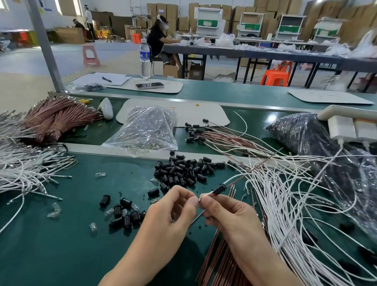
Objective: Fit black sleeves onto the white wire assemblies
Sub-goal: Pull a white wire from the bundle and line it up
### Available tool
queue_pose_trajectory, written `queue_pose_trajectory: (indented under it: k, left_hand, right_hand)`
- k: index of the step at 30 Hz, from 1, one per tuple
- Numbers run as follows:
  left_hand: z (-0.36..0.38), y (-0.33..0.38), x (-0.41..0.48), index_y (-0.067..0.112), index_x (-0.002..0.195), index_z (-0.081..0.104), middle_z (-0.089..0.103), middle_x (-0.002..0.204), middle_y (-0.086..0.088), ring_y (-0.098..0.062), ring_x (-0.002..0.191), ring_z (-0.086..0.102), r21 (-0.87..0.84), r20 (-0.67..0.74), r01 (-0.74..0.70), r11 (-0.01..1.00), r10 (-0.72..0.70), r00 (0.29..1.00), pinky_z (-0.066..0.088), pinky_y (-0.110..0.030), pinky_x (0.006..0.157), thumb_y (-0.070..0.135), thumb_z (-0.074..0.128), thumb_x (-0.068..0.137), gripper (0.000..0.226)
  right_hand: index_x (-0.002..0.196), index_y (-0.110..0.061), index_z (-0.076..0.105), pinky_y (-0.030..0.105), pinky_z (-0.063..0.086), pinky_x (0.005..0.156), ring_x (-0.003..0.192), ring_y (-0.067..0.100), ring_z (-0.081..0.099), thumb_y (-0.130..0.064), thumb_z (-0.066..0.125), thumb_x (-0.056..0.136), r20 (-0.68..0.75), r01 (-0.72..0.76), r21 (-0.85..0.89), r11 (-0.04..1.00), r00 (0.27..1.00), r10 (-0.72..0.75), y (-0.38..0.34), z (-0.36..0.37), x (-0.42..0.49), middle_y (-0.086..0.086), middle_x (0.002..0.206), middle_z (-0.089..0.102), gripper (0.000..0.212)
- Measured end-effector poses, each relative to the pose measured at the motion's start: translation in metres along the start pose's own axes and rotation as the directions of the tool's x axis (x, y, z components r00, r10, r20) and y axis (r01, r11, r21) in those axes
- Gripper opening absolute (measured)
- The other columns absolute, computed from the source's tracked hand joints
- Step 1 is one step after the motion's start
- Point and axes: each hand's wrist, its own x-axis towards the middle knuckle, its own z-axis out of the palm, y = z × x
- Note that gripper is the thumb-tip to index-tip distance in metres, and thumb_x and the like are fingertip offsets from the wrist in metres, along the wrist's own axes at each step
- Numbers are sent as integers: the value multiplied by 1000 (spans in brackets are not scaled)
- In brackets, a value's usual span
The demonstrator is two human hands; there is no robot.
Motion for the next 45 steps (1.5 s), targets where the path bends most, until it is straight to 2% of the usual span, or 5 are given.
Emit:
queue_pose_trajectory:
  k: [21,27,32,40,45]
  left_hand:
    - [-22,-6,0,41,93,57,65,73,9,-9,53,54,294,-80,-28,956,54,995,44,-25,47,48,45,103,16]
    - [-91,-16,-28,28,104,60,61,99,3,-20,94,57,568,-481,373,733,-72,874,46,-41,83,31,53,99,9]
    - [-94,-26,-56,18,115,68,61,106,-10,-35,104,55,722,-441,515,462,-265,857,42,-45,89,33,60,96,25]
    - [-64,1,-36,33,110,68,63,101,15,-1,93,62,290,-400,167,942,-39,916,44,-12,82,33,57,96,18]
    - [0,20,6,35,104,70,72,91,10,-7,87,67,-26,-179,-2,1000,-3,984,53,-19,80,20,59,100,19]
  right_hand:
    - [91,-18,82,19,55,67,72,8,67,-46,85,65,-34,-14,9,1000,999,14,-2,0,-1,-2,77,73,38]
    - [86,-13,82,20,57,67,69,12,67,-35,85,65,-52,-68,152,986,996,77,-8,-4,0,7,84,74,31]
    - [81,-11,83,19,57,62,67,10,67,-21,80,71,-46,-100,272,957,992,116,-14,-4,-3,8,82,75,15]
    - [79,-8,82,18,57,57,65,10,68,-16,77,74,-34,-148,405,902,984,177,-19,-6,-4,9,83,74,10]
    - [76,-11,82,18,57,55,62,8,68,-20,79,70,-21,-165,433,886,981,193,-19,-6,-2,6,80,75,11]
